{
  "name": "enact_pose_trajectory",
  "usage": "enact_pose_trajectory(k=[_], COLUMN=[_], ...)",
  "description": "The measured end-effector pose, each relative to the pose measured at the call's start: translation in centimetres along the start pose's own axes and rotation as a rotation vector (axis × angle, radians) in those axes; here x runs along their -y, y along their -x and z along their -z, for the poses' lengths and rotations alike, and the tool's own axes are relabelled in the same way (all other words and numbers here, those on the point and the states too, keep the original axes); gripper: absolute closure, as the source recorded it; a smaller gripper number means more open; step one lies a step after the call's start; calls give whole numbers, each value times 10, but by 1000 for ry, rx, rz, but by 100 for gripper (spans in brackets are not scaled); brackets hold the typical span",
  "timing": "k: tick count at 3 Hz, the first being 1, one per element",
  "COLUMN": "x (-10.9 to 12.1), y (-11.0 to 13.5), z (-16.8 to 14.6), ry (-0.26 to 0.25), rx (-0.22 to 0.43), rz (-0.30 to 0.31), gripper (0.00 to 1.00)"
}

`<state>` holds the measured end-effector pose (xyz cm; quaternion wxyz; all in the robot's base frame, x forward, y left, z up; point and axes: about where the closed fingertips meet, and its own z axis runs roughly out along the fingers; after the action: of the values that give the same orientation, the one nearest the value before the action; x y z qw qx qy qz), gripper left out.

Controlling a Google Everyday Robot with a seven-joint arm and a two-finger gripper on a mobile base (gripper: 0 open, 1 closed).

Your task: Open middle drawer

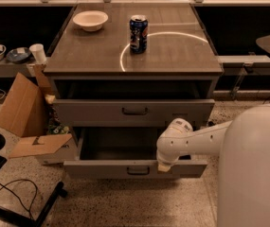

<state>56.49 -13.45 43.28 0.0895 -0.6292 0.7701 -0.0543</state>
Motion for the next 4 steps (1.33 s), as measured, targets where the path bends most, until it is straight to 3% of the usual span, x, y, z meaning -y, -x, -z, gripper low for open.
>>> enact_pose_trajectory(k=[2, 3, 4], x=[0, 0, 0], y=[0, 0, 0], z=[0, 0, 0], ry=[0, 0, 0], rx=[0, 0, 0], rz=[0, 0, 0], gripper=[13, 0, 0])
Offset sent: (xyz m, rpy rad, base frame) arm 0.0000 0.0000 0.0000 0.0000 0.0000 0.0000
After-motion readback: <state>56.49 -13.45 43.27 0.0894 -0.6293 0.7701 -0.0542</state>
